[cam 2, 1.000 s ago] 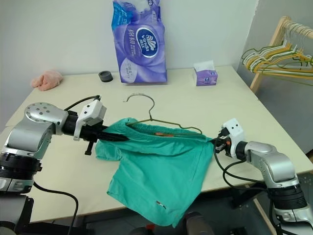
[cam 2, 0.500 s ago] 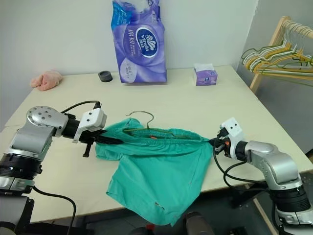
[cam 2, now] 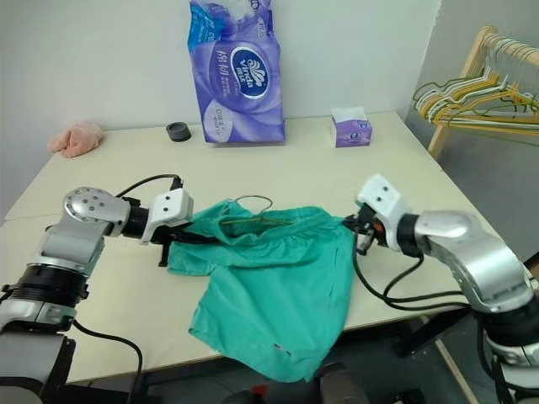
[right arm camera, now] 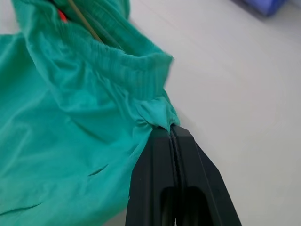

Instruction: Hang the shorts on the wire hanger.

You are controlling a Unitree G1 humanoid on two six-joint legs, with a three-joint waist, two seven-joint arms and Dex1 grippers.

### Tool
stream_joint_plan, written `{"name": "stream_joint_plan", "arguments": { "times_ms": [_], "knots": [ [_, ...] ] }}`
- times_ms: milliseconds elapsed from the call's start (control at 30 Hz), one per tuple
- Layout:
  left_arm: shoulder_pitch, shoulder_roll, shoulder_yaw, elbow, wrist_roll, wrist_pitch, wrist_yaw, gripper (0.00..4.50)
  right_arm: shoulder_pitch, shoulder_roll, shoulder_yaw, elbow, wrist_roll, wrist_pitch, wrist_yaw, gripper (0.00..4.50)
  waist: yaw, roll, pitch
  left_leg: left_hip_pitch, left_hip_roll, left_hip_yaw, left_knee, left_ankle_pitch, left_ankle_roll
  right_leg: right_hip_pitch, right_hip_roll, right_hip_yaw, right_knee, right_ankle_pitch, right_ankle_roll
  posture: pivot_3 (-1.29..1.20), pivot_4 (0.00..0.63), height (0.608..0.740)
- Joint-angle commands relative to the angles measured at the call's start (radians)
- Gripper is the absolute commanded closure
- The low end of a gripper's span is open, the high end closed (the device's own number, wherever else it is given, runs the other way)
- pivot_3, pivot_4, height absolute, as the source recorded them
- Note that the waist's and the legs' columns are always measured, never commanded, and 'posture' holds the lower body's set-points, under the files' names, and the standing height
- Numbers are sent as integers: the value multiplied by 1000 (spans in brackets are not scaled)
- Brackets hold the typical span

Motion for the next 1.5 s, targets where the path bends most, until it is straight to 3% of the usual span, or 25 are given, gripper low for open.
{"name": "stream_joint_plan", "arguments": {
  "times_ms": [33,300,400,600,767,967,1433,1500],
  "knots": [
    [-14,-9,2,-37,0,3,14,4500,-46,-3,40,9,-44,-66,45,4468,0,0,0,-1,0,-1,0,0,0,0,0,0,-1,0,0,-249,59,740],
    [22,-43,16,-67,-11,19,51,4500,-44,-13,70,-10,-56,-78,110,4468,-8,0,0,-2,-1,-1,0,0,0,0,-2,0,-1,3,-5,-242,54,740],
    [40,-50,18,-81,-15,25,64,4500,-30,-48,39,-39,-42,-80,137,3940,-8,0,0,-2,-1,-1,0,0,0,0,-2,0,-1,3,-5,-243,52,740],
    [58,-57,18,-100,-17,34,72,4500,-22,-95,-25,-102,17,-24,177,1884,-9,0,0,-1,-1,-2,0,0,0,0,-2,0,-1,3,-5,-250,51,740],
    [59,-60,15,-101,-18,35,74,4500,-23,-88,-18,-52,-34,17,105,319,-9,0,0,-1,-1,-1,0,0,0,0,-2,0,-1,3,-5,-253,50,740],
    [57,-62,10,-100,-17,33,69,4500,16,-44,77,48,-115,-50,90,319,-11,0,0,-1,-1,-1,0,0,0,0,-2,0,-1,3,-5,-249,45,740],
    [55,-62,9,-101,-16,38,64,4500,-130,114,283,424,-314,-301,201,319,-17,0,-1,-1,-1,-1,0,0,0,0,-2,-1,0,3,-5,-238,40,740],
    [56,-61,9,-103,-17,41,63,4500,-159,139,293,469,-336,-331,219,678,-19,0,-1,-1,-1,-1,0,0,0,0,-2,-1,0,3,-5,-238,40,740]
  ]
}}
